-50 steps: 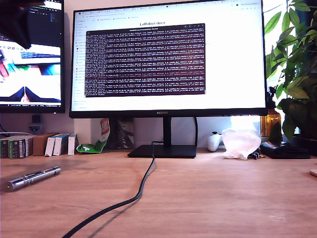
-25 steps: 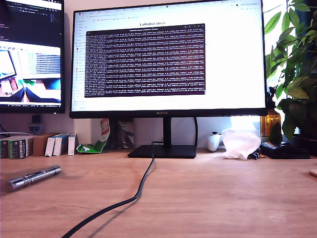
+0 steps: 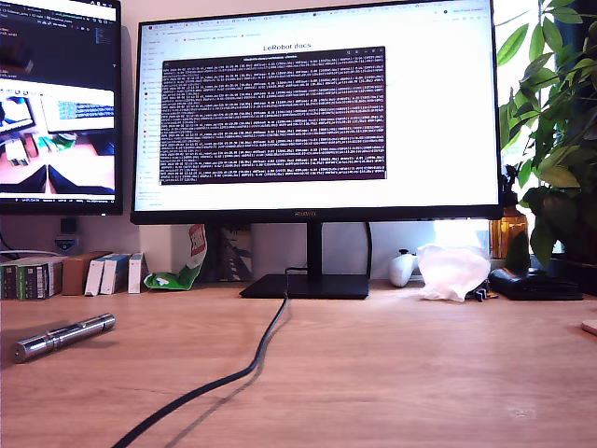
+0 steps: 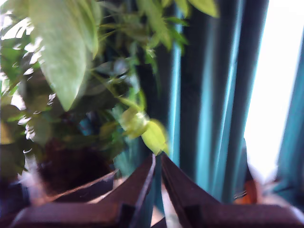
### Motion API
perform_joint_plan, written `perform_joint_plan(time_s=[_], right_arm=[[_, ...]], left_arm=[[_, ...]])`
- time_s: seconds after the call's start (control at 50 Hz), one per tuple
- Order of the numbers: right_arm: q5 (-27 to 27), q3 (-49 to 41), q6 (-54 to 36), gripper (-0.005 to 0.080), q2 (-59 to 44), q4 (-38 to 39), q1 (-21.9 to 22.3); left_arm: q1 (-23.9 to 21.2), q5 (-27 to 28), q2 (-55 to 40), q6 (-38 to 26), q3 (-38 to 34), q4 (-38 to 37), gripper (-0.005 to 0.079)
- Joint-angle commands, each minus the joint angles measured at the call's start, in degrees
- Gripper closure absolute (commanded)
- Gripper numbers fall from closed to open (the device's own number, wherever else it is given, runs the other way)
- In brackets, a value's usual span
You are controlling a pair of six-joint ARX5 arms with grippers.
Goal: Pick the metallic laser pointer with your right arm, pass it to your left arm, then place it down to the left side of the table
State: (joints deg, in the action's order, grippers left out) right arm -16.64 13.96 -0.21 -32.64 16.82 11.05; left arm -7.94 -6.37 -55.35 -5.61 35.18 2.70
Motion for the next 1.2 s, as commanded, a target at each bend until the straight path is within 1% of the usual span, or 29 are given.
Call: perform_joint_plan(time_s=[0.0, 0.12, 0.24, 0.38, 0.44, 0.62, 0.9, 1.02, 1.1, 1.18], right_arm=[[3.26, -1.62, 0.35, 0.0716, -0.04, -0.44, -0.55], [5.73, -1.62, 1.75, 0.0716, -0.02, -1.51, -0.70], [7.19, -1.64, 1.70, 0.0716, -0.02, -3.28, -2.58], [6.10, -2.10, 1.18, 0.0716, -0.02, -4.04, -6.05], [4.15, -3.26, 0.87, 0.0716, 0.55, -3.10, -7.43], [3.58, -8.02, 0.15, 0.0716, 3.56, 0.42, -10.75], [2.62, -10.56, -0.07, 0.0716, 8.52, -0.52, -14.69], [1.05, -12.28, -0.20, 0.0716, 9.92, -0.44, -16.33], [1.05, -13.62, -0.37, 0.0716, 10.67, -0.33, -17.03], [1.33, -13.75, -0.52, 0.0716, 10.91, -2.12, -17.55]], left_arm=[[0.48, -0.15, 1.25, -0.17, -3.13, 1.97, 0.0761], [0.48, -0.13, 3.96, 1.29, -6.38, 2.62, 0.0761], [0.48, -0.15, 7.30, 2.69, -9.07, 2.19, 0.0761], [0.42, -0.09, 11.67, 4.13, -13.07, 2.08, 0.0761], [0.37, -0.11, 13.66, 4.92, -14.75, 2.08, 0.0761], [0.26, -0.09, 18.97, 5.77, -18.49, 0.90, 0.0761], [-0.48, -0.46, 27.43, 6.73, -23.54, -4.28, 0.0761], [-0.48, -1.95, 31.63, 6.69, -25.90, -5.57, 0.0761], [-0.48, -4.42, 34.58, 6.62, -27.61, -6.21, 0.0761], [-0.48, -6.60, 37.70, 6.71, -29.77, -6.12, 0.0761]])
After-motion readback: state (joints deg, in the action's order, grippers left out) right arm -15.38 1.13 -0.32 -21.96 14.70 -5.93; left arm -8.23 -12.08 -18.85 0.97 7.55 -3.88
